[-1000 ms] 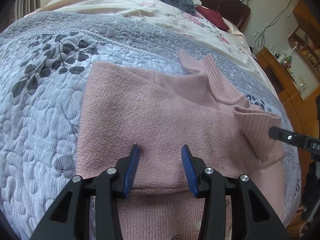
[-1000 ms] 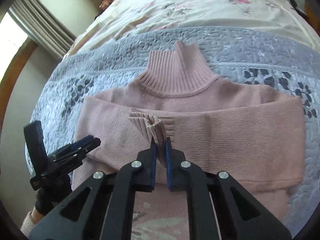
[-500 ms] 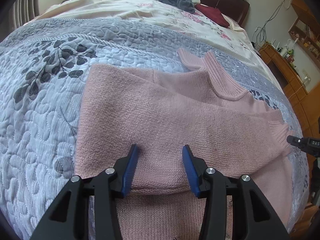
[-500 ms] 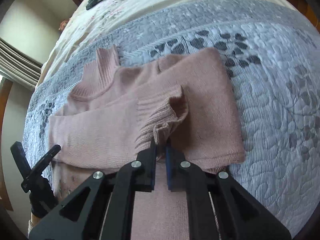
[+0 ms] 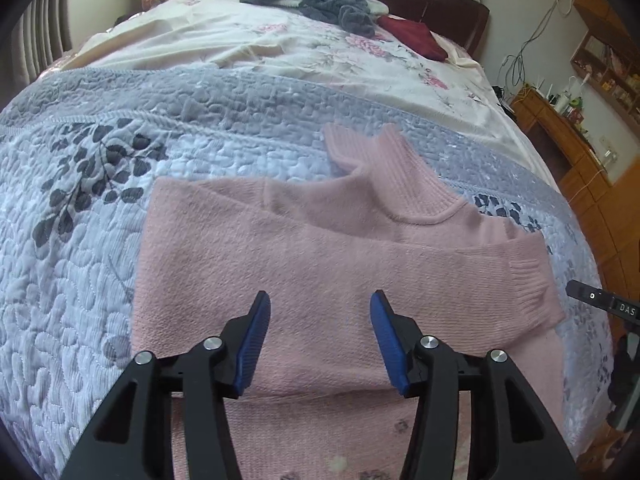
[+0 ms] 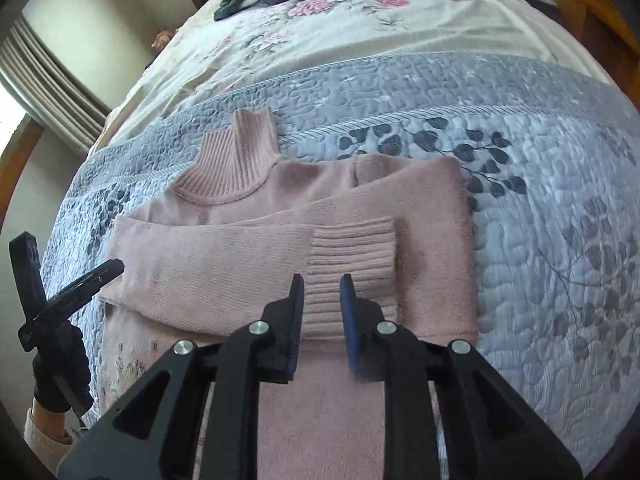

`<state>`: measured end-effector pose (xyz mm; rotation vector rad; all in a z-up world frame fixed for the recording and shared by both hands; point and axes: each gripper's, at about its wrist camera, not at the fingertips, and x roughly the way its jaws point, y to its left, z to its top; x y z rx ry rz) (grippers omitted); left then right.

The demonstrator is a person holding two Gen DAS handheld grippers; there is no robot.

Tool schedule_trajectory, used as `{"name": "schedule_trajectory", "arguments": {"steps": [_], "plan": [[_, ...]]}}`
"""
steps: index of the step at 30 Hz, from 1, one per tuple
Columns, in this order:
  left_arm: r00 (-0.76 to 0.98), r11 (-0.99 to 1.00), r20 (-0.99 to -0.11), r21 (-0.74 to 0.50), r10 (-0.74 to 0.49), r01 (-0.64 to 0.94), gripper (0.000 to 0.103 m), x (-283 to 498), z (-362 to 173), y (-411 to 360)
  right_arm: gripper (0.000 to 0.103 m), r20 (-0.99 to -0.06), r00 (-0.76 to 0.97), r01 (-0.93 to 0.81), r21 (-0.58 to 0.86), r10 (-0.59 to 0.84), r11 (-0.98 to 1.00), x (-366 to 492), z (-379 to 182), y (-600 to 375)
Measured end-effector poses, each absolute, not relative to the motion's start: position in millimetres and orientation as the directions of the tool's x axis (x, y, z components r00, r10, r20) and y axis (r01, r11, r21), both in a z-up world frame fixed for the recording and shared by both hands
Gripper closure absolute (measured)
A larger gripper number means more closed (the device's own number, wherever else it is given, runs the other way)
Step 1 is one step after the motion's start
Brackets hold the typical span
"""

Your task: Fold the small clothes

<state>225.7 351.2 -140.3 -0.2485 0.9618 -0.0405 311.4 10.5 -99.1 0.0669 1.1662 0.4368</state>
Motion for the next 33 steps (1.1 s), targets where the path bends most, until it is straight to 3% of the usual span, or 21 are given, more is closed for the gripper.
{"name": "schedule_trajectory", "arguments": {"steps": [8,10,16,23,27,29,33], "plan": [[0.514,0.977,-0.848,-0.198,-0.131,-0.079,0.051,232.4,-172.9,347.0,0.085,-0.922,0.257,-0.238,0.229,0.288,0.944,324.7,-149.5,5.4],[0.528,0.976,-0.837,-0.208,-0.145,-0.062,0.051,227.7,-177.3,351.0,0.086,-0.91,0.25,-0.222,0.278,0.33,0.935,319.8,-158.7,-7.8],[0.537,0.991,-0.838,-0.132,-0.096,-0.03,0.048,227.0,-181.6,340.0,0.086,-0.909,0.249,-0.24,0.278,0.336,0.93,320.1,-162.9,-5.3],[0.509,0.99,-0.852,-0.143,-0.122,-0.002,0.046,231.6,-173.4,340.8,0.086,-0.918,0.205,-0.26,0.283,0.339,0.923,326.8,-159.1,-4.9],[0.537,0.991,-0.834,-0.132,-0.123,0.022,0.045,249.9,-144.4,343.0,0.074,-0.892,0.223,-0.299,0.321,0.393,0.898,340.7,-134.0,6.7],[0.542,0.988,-0.829,-0.155,-0.136,0.011,0.044,272.7,-131.9,349.0,0.062,-0.862,0.235,-0.294,0.378,0.449,0.878,359.4,-120.8,15.5],[0.509,0.968,-0.841,-0.244,-0.186,-0.05,0.042,328.6,-127.4,363.6,0.062,-0.842,0.233,-0.299,0.414,0.487,0.86,408.2,-112.0,46.3]]}}
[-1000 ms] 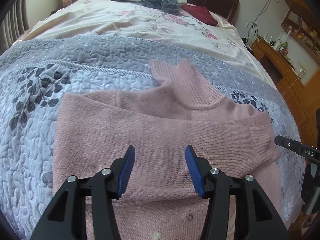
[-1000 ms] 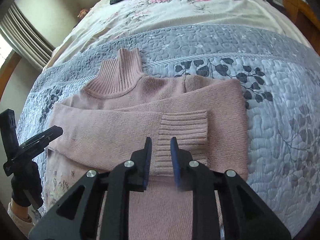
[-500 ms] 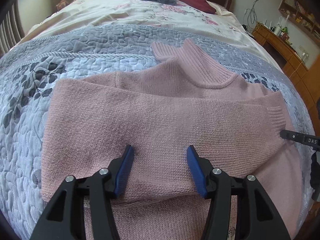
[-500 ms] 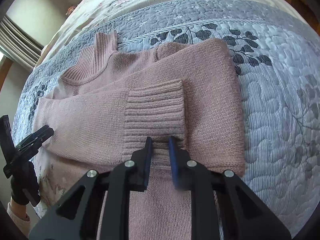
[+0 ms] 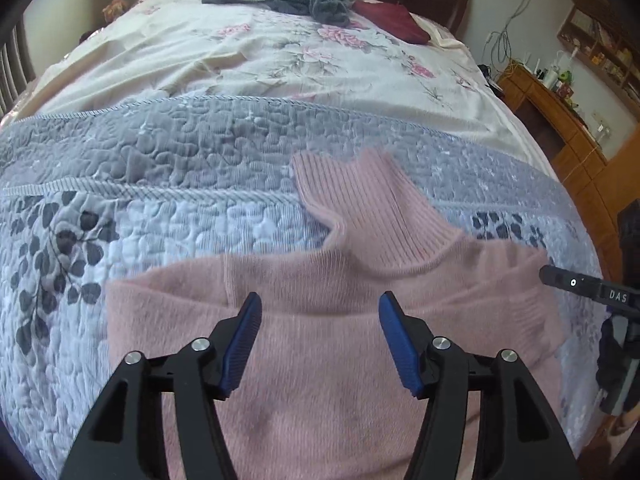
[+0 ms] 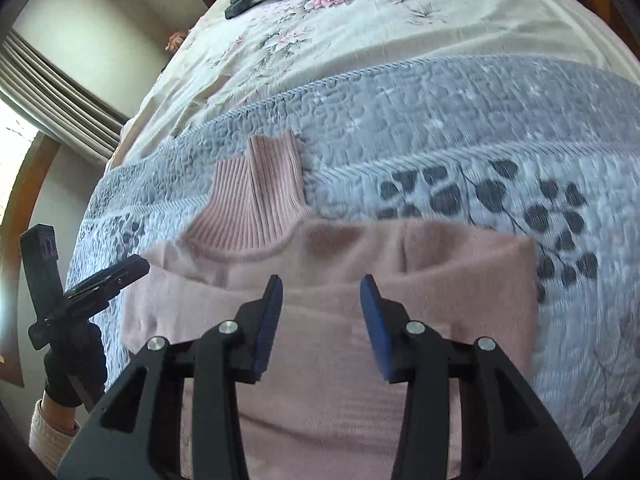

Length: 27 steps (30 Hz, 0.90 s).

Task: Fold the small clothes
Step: 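Grasp the turtleneck collar with the left gripper while the right gripper grasps it too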

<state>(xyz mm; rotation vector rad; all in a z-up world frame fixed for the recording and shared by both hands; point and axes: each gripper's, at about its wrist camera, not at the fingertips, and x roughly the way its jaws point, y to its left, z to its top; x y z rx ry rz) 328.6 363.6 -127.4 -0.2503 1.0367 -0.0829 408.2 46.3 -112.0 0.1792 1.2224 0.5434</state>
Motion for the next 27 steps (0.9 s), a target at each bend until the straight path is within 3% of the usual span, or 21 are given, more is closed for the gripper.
{"name": "schedule_trajectory", "arguments": {"steps": [7,15,16,18,19,20,21,27], "plan": [[0.417,0.919,-0.866,-0.365,-0.275,-0.151,0.041,397.9,-160.4,374.6,0.061,-0.856,0.155,-0.294,0.436,0.493,0.85,480.1,-141.1,106.8],[0.419,0.878,-0.832,-0.457,-0.364,-0.145,0.044,428.4,-193.1,372.2,0.059,-0.87,0.111,-0.287,0.434,0.48,0.854,512.0,-183.0,144.7],[0.428,0.88,-0.83,-0.454,-0.359,-0.141,0.048,429.8,-195.0,371.1,0.059,-0.873,0.111,-0.287,0.429,0.475,0.856,513.5,-187.1,147.1],[0.435,0.879,-0.826,-0.456,-0.36,-0.139,0.067,432.2,-198.7,370.1,0.063,-0.869,0.124,-0.296,0.428,0.479,0.854,515.8,-191.5,149.2],[0.437,0.879,-0.826,-0.454,-0.355,-0.144,0.072,433.0,-200.3,369.9,0.069,-0.866,0.127,-0.303,0.431,0.484,0.85,516.2,-192.5,149.5],[0.441,0.883,-0.828,-0.447,-0.348,-0.143,0.083,433.1,-200.7,370.0,0.092,-0.863,0.12,-0.309,0.437,0.49,0.845,517.0,-193.7,149.9],[0.445,0.886,-0.827,-0.442,-0.344,-0.137,0.09,433.0,-199.8,370.0,0.092,-0.858,0.114,-0.303,0.449,0.5,0.84,517.6,-194.0,147.9],[0.557,0.865,-0.725,-0.501,-0.405,-0.023,0.094,409.4,-160.5,372.3,0.093,-0.757,0.182,-0.367,0.539,0.627,0.758,498.6,-155.0,123.8]]}}
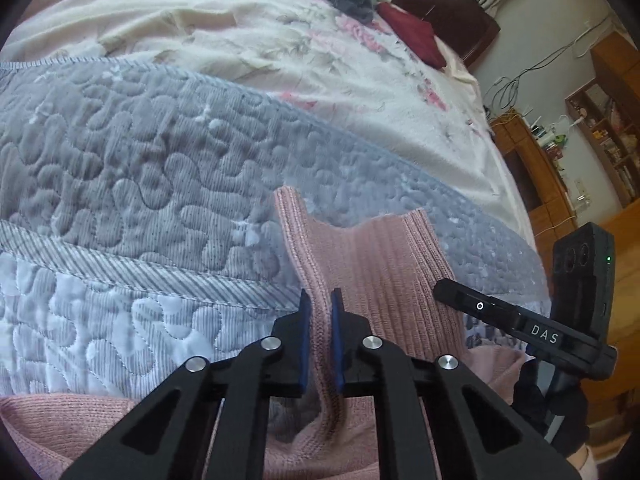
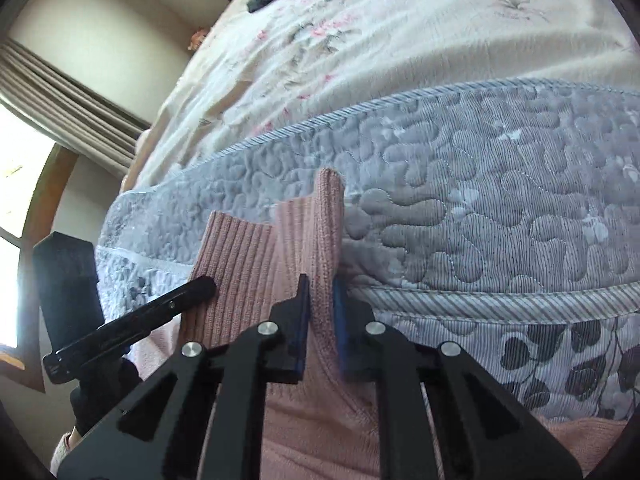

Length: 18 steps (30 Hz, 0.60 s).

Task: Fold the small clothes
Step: 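Grasp the turtleneck collar with the left gripper while the right gripper grasps it too, then fold the gripped collar over toward the hem with both grippers, release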

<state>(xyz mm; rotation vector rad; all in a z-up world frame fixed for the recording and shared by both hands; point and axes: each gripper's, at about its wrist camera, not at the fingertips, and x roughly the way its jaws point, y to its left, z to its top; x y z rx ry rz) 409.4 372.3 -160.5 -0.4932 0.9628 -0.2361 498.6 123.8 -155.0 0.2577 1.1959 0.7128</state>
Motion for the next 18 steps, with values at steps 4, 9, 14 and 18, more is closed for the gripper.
{"name": "schedule_trajectory", "arguments": {"steps": [4,9,14,18], "plan": [[0.599,0.866,-0.662,-0.487,-0.45,0.113,0.094,372.0,-130.2,362.7,0.094,-0.709,0.204,-0.477,0.53,0.675,0.701,462.5,-122.6,103.6],[0.604,0.872,-0.64,-0.436,-0.474,0.222,0.094,323.4,-118.1,351.5,0.095,-0.716,0.216,-0.574,0.457,0.664,0.68,411.1,-102.5,82.8],[0.57,0.869,-0.662,-0.437,-0.486,0.233,0.093,283.3,-131.9,352.8,0.095,-0.748,0.203,-0.609,0.409,0.632,0.679,367.9,-110.4,70.1],[0.52,0.868,-0.699,-0.448,-0.491,0.217,0.09,249.4,-148.7,359.3,0.091,-0.787,0.145,-0.602,0.41,0.599,0.685,336.9,-131.8,58.4]]}}
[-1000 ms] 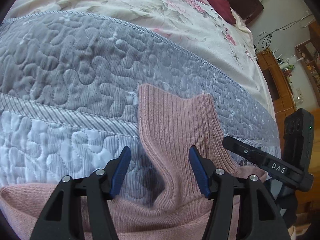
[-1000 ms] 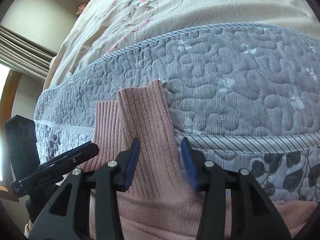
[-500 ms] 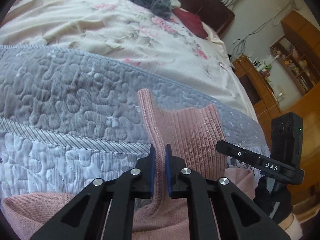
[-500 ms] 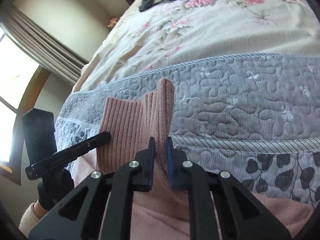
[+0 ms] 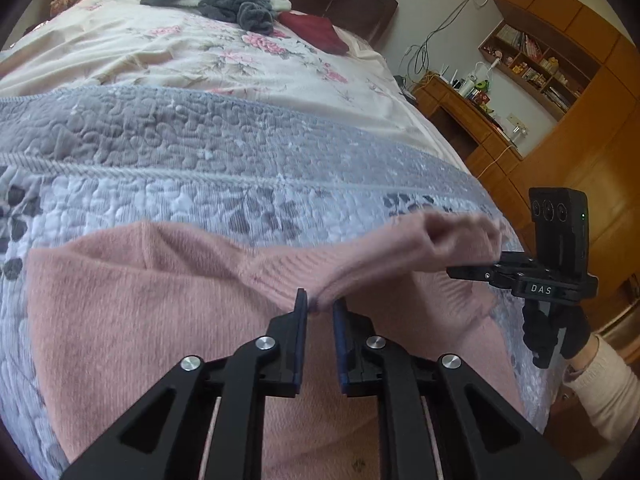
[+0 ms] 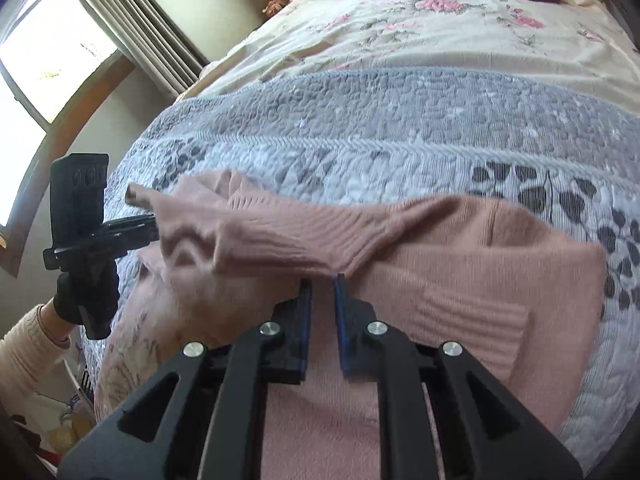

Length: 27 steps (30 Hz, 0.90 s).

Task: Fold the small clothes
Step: 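Fold the gripped collar over toward the hem with both grippers, release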

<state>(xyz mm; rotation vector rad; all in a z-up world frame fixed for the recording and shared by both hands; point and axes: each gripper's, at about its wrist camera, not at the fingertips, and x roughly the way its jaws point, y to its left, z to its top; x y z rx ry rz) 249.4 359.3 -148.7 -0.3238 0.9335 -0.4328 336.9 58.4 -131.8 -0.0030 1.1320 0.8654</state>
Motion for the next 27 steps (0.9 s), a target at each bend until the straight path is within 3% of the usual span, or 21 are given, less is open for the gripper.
{"name": "schedule_trajectory", "arguments": {"steps": [1,6,9,11,14,17,22,27], "plan": [[0.506,0.86,-0.701,-0.467,-0.502,0.206,0.09,241.4,-152.6,363.4,0.091,-0.793,0.132,-0.595,0.417,0.595,0.687,331.2,-135.9,54.0],[0.485,0.769,-0.644,-0.631,-0.592,0.103,0.068,218.9,-161.5,382.6,0.089,-0.744,0.072,-0.474,0.56,0.664,0.68,312.0,-140.6,28.5],[0.466,0.721,-0.621,-0.69,-0.63,0.054,0.057,224.2,-165.9,375.5,0.08,-0.698,0.033,-0.379,0.654,0.716,0.655,310.6,-143.9,33.0],[0.449,0.704,-0.623,-0.71,-0.641,0.02,0.056,232.4,-173.4,369.2,0.075,-0.698,0.013,-0.333,0.672,0.716,0.661,311.0,-149.5,42.8],[0.419,0.686,-0.631,-0.727,-0.653,-0.024,0.06,242.6,-186.7,359.6,0.071,-0.745,-0.007,-0.302,0.638,0.667,0.708,311.4,-160.0,57.6],[0.396,0.705,-0.653,-0.709,-0.646,-0.02,0.094,248.3,-190.4,350.3,0.091,-0.742,-0.027,-0.279,0.65,0.67,0.707,313.0,-166.5,64.5],[0.404,0.714,-0.654,-0.7,-0.639,-0.004,0.095,245.9,-186.7,364.3,0.093,-0.735,0.004,-0.302,0.646,0.678,0.702,312.0,-149.7,48.8],[0.378,0.744,-0.692,-0.668,-0.614,-0.015,0.095,241.3,-203.9,366.7,0.094,-0.786,-0.016,-0.303,0.593,0.618,0.746,307.2,-171.5,47.4]]}}
